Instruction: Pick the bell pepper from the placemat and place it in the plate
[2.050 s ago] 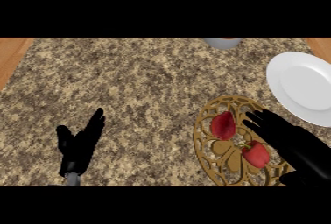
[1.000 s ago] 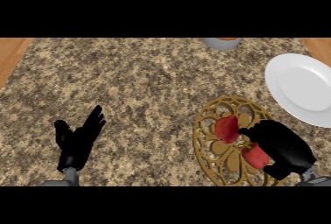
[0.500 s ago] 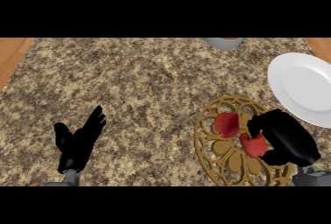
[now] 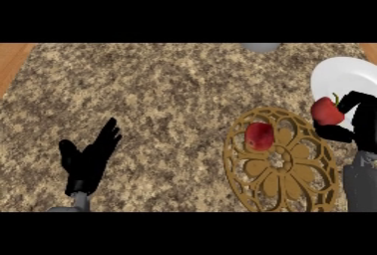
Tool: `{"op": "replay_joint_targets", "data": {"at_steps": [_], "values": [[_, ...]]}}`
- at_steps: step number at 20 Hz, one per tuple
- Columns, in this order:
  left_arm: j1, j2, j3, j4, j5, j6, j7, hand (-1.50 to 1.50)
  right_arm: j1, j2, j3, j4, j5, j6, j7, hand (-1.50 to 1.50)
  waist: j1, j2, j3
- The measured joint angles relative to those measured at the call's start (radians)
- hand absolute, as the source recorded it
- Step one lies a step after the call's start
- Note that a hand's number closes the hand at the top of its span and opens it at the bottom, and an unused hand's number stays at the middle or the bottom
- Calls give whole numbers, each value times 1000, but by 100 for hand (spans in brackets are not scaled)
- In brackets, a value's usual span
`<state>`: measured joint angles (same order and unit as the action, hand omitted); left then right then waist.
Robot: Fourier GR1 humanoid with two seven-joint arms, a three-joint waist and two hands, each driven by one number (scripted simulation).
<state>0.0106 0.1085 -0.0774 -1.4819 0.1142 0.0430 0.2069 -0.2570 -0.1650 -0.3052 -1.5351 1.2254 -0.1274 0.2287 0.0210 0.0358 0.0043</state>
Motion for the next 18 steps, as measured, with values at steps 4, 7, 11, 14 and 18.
{"op": "replay_joint_targets", "data": {"at_steps": [4,7,11,14,18], "values": [[-14,-2,-11,-4,-4,-6,-1,0,-102,27,-127,18,66,-111,227,150,30,12,-3],[-24,-5,-21,-5,-7,-11,-1,0,-178,35,-214,34,135,-205,389,150,55,19,-4],[-38,-6,-38,-4,-14,-21,3,0,-276,35,-312,72,254,-333,588,150,90,28,-4],[-47,-12,-51,-1,-17,-26,7,0,-337,31,-375,115,362,-420,689,150,108,30,-4],[-58,-10,-59,5,-21,-30,20,0,-396,14,-451,198,526,-489,785,150,116,30,-3]]}}
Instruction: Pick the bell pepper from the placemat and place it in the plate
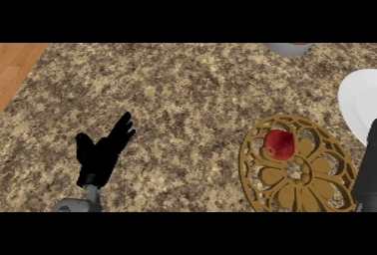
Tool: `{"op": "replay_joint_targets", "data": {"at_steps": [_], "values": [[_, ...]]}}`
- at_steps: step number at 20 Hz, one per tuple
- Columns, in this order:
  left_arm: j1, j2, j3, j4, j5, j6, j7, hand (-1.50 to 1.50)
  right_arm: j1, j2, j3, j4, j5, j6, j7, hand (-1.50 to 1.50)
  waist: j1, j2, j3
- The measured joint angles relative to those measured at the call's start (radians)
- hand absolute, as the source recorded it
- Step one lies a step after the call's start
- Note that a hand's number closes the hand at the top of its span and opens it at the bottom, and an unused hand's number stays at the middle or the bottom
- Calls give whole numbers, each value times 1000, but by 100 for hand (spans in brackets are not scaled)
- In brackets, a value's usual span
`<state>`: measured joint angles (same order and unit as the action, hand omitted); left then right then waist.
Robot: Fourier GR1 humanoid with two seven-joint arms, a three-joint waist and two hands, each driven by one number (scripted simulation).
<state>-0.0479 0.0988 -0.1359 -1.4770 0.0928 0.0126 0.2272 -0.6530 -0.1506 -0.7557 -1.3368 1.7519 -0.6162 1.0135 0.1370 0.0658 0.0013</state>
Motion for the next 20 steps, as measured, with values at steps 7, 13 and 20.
{"op": "replay_joint_targets", "data": {"at_steps": [7,13,20], "values": [[-2,-6,1,10,-3,10,13,0,-44,-24,-138,119,257,-91,52,150,-16,-11,2],[11,-3,15,16,-1,16,10,0,-64,-39,-246,225,383,-186,76,150,-40,-25,4],[26,-10,22,17,-4,29,5,0,-82,-76,-368,349,422,-290,84,150,-67,-37,5]]}}
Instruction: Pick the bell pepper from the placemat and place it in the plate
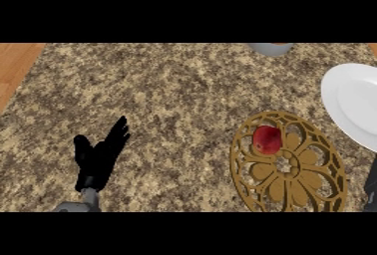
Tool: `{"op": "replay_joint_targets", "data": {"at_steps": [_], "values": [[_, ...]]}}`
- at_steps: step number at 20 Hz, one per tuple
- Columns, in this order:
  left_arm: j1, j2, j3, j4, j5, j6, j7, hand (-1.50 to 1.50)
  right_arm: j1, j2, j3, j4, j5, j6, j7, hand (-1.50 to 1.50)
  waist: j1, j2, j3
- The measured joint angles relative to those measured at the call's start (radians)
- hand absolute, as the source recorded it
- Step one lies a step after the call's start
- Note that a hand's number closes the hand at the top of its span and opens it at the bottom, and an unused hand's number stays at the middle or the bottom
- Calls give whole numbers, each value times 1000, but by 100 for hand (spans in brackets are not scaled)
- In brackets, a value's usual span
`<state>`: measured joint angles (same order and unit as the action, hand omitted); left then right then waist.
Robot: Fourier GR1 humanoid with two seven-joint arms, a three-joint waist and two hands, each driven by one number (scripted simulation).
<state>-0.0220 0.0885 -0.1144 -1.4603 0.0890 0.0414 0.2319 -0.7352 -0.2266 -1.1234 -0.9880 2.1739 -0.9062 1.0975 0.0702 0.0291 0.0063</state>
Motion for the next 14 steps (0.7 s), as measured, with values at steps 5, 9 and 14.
{"op": "replay_joint_targets", "data": {"at_steps": [5,9,14], "values": [[7,6,13,0,7,-2,3,0,-23,-45,-120,168,-125,0,8,-150,-15,-5,1],[13,-2,11,1,1,8,-3,0,-24,-102,-155,331,-259,-75,-53,-150,-24,-8,2],[20,3,15,4,1,1,-18,0,-28,-139,-139,435,-395,-209,-178,-150,-26,-11,3]]}}
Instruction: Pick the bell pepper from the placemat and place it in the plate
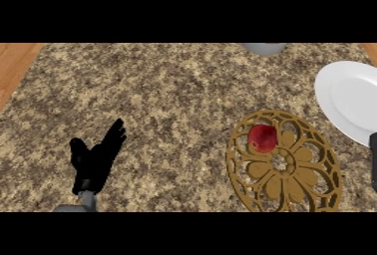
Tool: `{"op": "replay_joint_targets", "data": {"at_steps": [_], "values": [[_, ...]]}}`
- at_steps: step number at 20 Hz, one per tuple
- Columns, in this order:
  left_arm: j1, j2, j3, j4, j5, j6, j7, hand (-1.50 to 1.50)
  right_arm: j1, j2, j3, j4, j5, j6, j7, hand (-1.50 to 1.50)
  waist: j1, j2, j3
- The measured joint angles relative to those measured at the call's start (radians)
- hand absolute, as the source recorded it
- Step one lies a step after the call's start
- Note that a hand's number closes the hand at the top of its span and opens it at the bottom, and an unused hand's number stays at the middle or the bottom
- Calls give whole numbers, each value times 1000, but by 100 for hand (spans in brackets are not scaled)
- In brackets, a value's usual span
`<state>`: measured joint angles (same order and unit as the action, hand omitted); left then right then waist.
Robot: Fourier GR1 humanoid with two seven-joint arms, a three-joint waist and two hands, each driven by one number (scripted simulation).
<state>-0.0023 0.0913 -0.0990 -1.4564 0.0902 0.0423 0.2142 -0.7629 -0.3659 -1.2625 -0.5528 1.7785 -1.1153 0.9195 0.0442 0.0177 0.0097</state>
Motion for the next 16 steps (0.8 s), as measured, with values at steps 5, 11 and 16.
{"op": "replay_joint_targets", "data": {"at_steps": [5,11,16], "values": [[2,10,14,5,15,-16,-2,0,1,8,34,-15,-90,-155,-94,-150,-5,-4,-1],[16,6,19,8,7,-4,-9,0,13,78,118,-101,-257,-256,-139,-150,-23,-15,-2],[14,13,38,11,19,-5,7,0,68,190,322,-228,-443,-300,-162,-150,-43,-23,-5]]}}
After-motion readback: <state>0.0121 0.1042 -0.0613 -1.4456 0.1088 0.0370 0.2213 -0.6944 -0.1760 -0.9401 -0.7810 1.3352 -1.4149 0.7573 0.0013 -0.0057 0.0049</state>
